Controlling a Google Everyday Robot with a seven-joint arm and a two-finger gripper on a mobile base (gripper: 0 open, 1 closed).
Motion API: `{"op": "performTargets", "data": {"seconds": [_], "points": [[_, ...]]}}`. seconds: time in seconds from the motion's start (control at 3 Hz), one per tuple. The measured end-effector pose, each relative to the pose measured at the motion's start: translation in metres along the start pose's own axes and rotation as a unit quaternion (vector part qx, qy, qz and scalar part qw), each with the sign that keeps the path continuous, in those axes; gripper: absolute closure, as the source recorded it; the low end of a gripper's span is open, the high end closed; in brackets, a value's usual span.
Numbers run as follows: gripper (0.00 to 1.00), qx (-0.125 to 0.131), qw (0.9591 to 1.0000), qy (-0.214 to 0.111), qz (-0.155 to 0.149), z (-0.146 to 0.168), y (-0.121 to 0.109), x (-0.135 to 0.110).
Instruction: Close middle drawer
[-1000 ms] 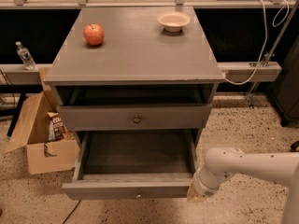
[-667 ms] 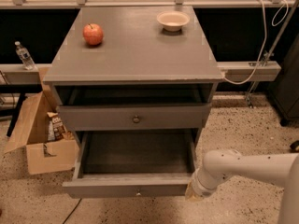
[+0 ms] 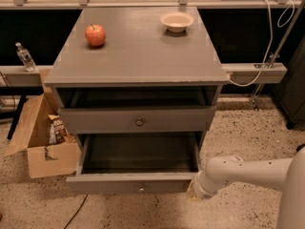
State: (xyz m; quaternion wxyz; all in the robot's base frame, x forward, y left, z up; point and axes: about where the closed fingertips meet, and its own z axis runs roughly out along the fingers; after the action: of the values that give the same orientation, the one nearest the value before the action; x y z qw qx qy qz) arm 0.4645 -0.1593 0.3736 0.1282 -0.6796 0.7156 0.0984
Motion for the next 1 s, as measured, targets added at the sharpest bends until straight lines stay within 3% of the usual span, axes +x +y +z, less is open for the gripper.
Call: {"op": "performTargets", "data": {"seconds": [0.33,0.67,1.0], "points": [[1.00,0.000,1.0000,0.000,0.000,0.000,0.000,0.000],[1.00,0.037,0.9992,-0.011,0.007,0.002,-0.019,0.000],[1.00,0.092,0.9953,-0.022,0.016,0.000,-0.050,-0.004]]}}
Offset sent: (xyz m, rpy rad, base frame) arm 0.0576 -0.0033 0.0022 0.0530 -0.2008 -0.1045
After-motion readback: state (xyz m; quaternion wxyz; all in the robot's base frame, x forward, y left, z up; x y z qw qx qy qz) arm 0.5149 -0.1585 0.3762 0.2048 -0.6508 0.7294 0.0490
